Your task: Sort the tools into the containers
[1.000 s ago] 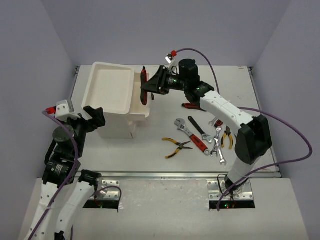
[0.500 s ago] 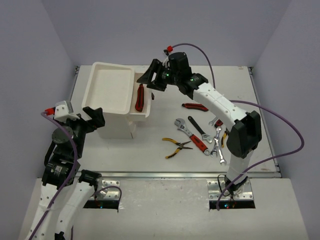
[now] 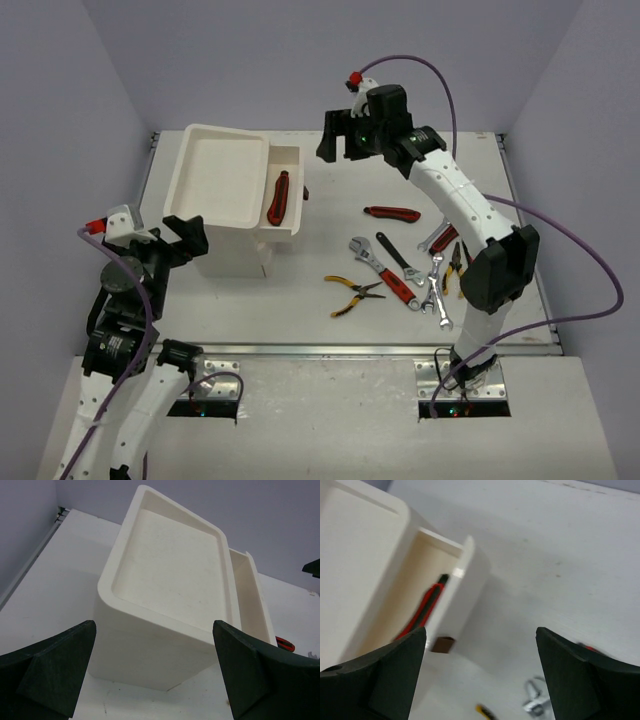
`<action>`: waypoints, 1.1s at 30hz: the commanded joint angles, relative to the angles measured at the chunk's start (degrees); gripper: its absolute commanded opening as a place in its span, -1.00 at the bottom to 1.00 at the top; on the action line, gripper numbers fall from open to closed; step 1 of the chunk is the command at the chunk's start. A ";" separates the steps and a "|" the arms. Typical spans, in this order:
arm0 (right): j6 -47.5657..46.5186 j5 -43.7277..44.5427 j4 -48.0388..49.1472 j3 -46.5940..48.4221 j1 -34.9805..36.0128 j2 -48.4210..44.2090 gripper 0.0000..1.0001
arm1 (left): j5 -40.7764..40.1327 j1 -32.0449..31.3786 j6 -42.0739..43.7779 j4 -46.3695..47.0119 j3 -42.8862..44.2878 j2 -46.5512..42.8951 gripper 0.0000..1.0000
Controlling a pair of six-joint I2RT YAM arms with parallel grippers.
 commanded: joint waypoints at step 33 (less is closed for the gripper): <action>-41.58 7.30 -9.18 -7.16 -16.04 23.55 -0.58 | 2.31 -0.87 0.67 2.25 -0.31 1.93 1.00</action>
